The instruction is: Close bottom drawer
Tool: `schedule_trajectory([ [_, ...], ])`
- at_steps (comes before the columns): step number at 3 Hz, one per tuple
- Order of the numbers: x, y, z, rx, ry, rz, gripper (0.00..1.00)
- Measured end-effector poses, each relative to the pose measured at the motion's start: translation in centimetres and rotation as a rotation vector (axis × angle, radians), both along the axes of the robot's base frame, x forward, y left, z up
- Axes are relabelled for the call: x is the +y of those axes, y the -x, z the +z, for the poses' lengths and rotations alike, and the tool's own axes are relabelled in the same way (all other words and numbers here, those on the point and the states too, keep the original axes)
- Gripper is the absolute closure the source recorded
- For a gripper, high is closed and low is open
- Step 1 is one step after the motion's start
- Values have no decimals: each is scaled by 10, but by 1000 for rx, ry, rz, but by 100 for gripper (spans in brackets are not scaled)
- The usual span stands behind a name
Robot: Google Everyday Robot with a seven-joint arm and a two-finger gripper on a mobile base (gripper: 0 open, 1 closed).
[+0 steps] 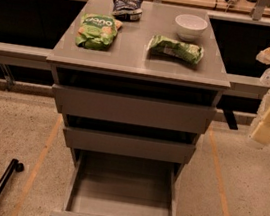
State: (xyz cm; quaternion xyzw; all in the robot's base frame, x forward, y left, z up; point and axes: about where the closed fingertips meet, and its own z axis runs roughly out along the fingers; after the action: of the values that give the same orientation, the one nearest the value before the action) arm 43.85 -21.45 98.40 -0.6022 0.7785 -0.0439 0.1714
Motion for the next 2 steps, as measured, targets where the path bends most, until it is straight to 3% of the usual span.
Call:
schedule_trajectory([
  [1,0,0,0,0,0,0,0],
  [2,1,0,2,-8,0,0,15],
])
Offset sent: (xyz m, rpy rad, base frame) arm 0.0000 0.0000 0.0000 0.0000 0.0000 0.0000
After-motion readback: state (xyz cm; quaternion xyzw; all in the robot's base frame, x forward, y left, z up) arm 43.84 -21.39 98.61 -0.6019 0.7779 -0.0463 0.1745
